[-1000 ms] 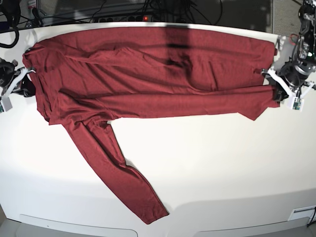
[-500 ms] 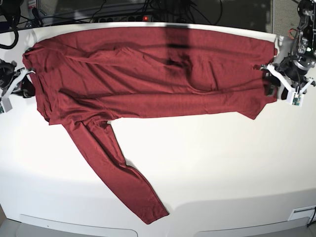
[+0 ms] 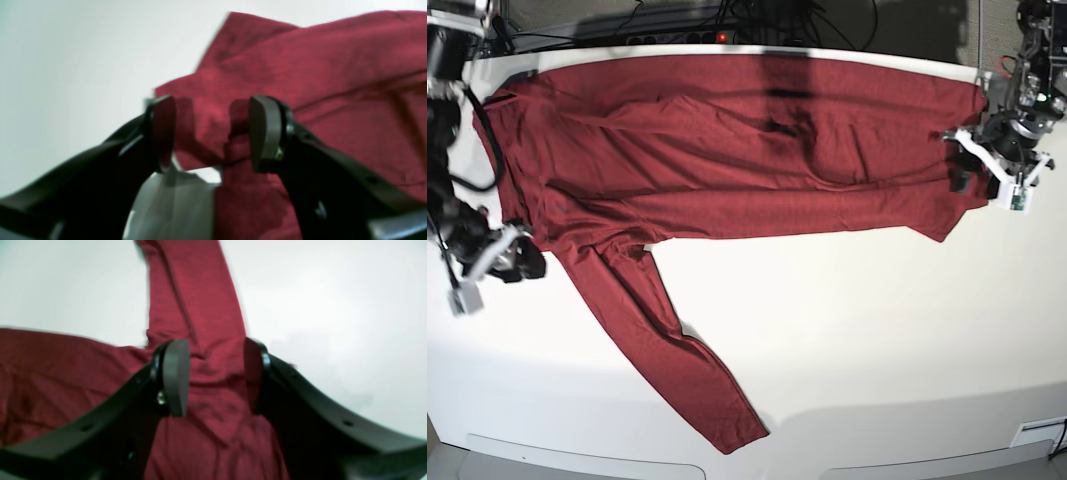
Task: Fold the T-shirt properly
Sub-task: 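Lower the folded hem onto the shirt and open both grippers, then move the right gripper to the hanging sleeve and grasp its cuff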
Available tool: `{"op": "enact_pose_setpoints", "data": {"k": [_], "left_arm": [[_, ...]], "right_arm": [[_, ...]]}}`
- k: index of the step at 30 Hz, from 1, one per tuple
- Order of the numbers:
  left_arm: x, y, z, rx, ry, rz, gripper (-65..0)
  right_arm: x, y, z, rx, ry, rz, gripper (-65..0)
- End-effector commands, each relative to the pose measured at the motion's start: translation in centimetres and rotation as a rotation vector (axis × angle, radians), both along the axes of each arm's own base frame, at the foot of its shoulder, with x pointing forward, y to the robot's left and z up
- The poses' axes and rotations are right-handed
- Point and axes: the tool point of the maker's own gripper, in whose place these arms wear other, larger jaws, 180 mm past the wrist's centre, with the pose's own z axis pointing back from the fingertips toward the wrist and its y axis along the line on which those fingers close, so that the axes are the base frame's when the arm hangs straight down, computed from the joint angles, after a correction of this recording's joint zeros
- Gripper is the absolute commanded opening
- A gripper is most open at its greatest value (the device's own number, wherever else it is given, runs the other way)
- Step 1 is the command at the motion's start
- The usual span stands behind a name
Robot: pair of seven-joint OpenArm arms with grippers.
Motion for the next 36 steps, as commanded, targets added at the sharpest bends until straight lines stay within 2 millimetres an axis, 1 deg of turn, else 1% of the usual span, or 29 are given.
{"op": "enact_pose_setpoints", "data": {"k": [1,2,5,7,9,13,17,22,26,31,33,36], "left_arm": [[0.9,0.3,1.3,0.022,-0.051,-0.005,-31.1],[0.9,0.3,1.1,0.033,-0.048,-0.008,-31.1],[0.8,0.3,1.0,0.057,-0.045,-0.014,-31.1],[0.8,0.3,1.0,0.056,-0.045,-0.014,-31.1],[0.8,0.3,1.0,0.056,-0.045,-0.014,-31.1],[0.8,0.3,1.0,0.057,-0.044,-0.014,-31.1],[0.8,0.3,1.0,0.057,-0.045,-0.014,-31.1],[0.8,0.3,1.0,0.057,-0.045,-0.014,-31.1],[0.8,0.3,1.0,0.057,-0.044,-0.014,-31.1],[0.7,0.7,0.8,0.107,-0.039,-0.028,-31.1],[0.7,0.7,0.8,0.107,-0.038,-0.028,-31.1],[0.7,0.7,0.8,0.107,-0.039,-0.028,-31.1]], "right_arm": [[1.3,-0.2,1.7,-0.003,-0.041,0.010,-38.2],[1.9,0.0,1.4,0.000,-0.023,0.015,-38.2],[3.5,-0.4,-0.3,0.000,0.061,-0.035,-38.2],[4.3,-0.3,-1.5,0.014,0.125,-0.040,-38.2],[5.1,-0.2,-2.1,0.023,0.183,-0.037,-38.2],[6.6,-0.5,-1.9,0.022,0.289,-0.032,-38.2],[7.7,-1.2,-1.7,0.050,0.370,-0.055,-38.2],[8.3,-0.8,-2.7,0.106,0.455,-0.089,-38.2],[8.4,-0.3,-4.8,0.029,0.501,-0.095,-38.2],[8.7,1.7,-7.1,-0.079,0.500,-0.064,-38.2],[9.2,2.0,-7.5,-0.110,0.483,-0.077,-38.2],[9.8,1.8,-7.9,-0.161,0.462,-0.111,-38.2]]}}
